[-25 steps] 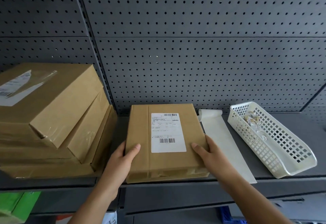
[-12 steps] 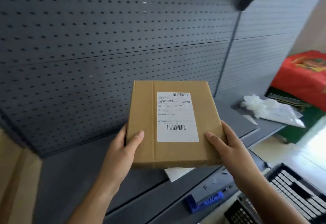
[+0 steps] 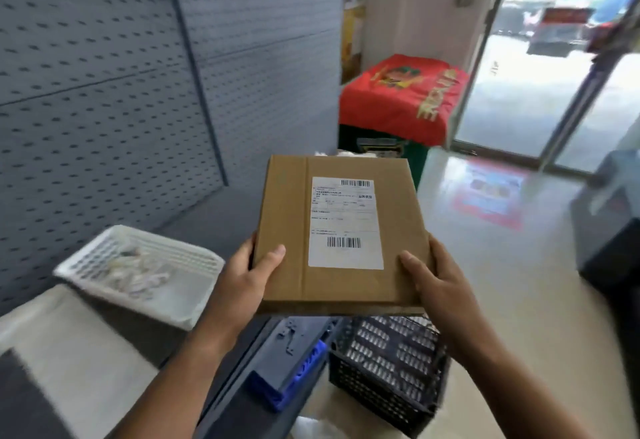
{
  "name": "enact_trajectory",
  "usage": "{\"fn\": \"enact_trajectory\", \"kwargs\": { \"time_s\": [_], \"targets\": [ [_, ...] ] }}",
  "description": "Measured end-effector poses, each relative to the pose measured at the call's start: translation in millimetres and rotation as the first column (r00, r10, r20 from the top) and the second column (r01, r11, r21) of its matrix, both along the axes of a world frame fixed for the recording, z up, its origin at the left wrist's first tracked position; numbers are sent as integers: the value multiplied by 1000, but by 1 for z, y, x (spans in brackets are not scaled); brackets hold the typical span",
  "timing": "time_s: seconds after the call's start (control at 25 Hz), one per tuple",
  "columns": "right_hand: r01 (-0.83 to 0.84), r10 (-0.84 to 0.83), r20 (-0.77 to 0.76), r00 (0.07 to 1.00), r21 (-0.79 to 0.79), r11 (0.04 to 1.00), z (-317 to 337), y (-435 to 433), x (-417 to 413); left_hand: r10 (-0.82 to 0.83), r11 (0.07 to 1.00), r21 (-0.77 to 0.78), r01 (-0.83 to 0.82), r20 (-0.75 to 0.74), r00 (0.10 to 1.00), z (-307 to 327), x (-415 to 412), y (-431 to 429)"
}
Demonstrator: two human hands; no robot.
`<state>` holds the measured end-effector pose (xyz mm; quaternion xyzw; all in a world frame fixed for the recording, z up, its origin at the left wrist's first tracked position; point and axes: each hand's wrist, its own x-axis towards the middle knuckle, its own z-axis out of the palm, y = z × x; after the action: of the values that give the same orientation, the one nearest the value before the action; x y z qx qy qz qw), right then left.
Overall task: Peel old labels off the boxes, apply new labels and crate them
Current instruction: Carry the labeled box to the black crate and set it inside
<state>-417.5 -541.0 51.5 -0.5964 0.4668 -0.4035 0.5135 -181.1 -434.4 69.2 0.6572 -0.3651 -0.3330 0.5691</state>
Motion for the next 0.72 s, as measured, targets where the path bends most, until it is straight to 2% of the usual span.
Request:
{"fn": "enact_trajectory", "kwargs": {
  "time_s": [0.16, 0.36, 0.6, 0.72],
  "targets": [
    [131, -129, -36, 991, 46, 990, -35, -43, -66, -145, 987, 70, 145, -5, 989, -31, -49, -81],
    [280, -271, -94, 958, 96, 955, -83, -90, -119, -301, 939, 142, 313, -95, 949, -86, -94, -172],
    [411, -359, -236, 903, 229, 882, -163, -151, -143, -435, 856, 239, 459, -148, 888, -187, -111, -274],
    [430, -352, -276, 894, 308, 849, -219, -186, -148, -466, 814, 309, 492, -157, 871, -243, -112, -314]
  ]
}}
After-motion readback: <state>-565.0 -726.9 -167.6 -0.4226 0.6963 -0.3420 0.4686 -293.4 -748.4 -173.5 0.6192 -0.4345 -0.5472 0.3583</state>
